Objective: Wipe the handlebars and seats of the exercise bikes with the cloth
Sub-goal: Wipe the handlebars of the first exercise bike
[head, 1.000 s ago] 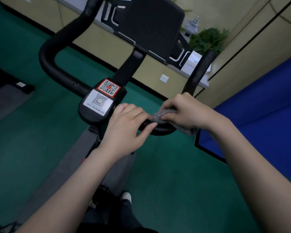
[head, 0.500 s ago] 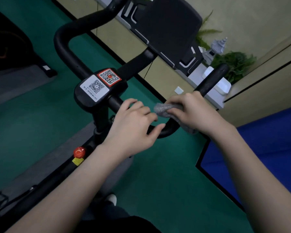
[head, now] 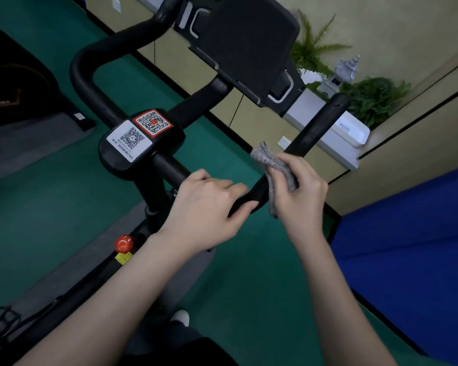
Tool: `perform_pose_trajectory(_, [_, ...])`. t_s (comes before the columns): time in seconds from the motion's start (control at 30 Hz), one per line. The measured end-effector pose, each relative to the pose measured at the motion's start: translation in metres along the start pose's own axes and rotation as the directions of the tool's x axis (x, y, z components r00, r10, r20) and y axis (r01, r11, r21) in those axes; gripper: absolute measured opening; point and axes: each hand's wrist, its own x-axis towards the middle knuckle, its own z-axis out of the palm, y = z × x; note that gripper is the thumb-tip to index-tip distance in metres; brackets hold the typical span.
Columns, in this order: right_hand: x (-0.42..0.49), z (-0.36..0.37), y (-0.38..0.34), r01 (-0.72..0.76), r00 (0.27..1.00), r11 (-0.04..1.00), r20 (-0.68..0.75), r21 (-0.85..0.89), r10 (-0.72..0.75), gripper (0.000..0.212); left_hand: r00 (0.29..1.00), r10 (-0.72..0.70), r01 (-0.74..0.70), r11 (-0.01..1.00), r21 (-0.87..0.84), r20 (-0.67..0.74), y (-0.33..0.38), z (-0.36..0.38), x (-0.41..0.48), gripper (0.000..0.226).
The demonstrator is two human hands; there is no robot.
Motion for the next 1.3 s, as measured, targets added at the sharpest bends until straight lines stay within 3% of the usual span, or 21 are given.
perform_pose_trajectory(0.2, [-0.017, 0.013, 0.005, -0.057, 0.974, 0.994, -0.216, 0.092, 0.075, 0.018, 0.996, 0.024, -0.027, 0.999, -0.034, -0.084, -0.002, 0.003, -0.002, 0.033])
perform_pose_trajectory(0.33, [-0.033, 0.030, 0.000, -0.168, 0.879, 0.967, -0.415, 0.190, 0.234, 0.017, 0.996, 0.016, -0.020, 0.999, -0.048, -0.087, -0.002, 0.005, -0.002, 0.038])
perform_pose_trajectory(0.43, [-0.049, 0.042, -0.007, -0.227, 0.798, 0.922, -0.482, 0.315, 0.361, 0.018, 0.995, 0.012, -0.016, 0.999, -0.038, -0.097, -0.004, 0.006, -0.004, 0.038])
perform_pose_trajectory(0.6, [-0.028, 0.046, 0.000, -0.327, 0.660, 0.809, -0.495, 0.488, 0.565, 0.021, 0.993, 0.015, -0.020, 0.999, -0.039, -0.118, -0.004, 0.009, -0.004, 0.036])
perform_pose_trajectory(0.77, [-0.040, 0.051, -0.005, -0.326, 0.621, 0.757, -0.476, 0.566, 0.623, 0.014, 0.993, 0.012, -0.017, 0.999, -0.040, -0.119, -0.004, 0.009, -0.006, 0.035])
perform_pose_trajectory(0.97, [-0.033, 0.057, -0.001, -0.351, 0.513, 0.640, -0.431, 0.684, 0.742, 0.013, 0.993, 0.025, -0.030, 0.999, -0.039, -0.116, -0.003, 0.007, -0.005, 0.034])
perform_pose_trajectory(1.17, [-0.046, 0.062, -0.008, -0.352, 0.497, 0.603, -0.403, 0.715, 0.768, 0.008, 0.996, 0.008, -0.010, 1.000, -0.025, -0.090, -0.001, 0.006, -0.006, 0.038])
perform_pose_trajectory(1.3, [-0.058, 0.064, -0.014, -0.395, 0.496, 0.525, -0.306, 0.754, 0.813, 0.018, 0.997, 0.011, -0.014, 1.000, -0.027, -0.079, 0.000, 0.005, -0.006, 0.039])
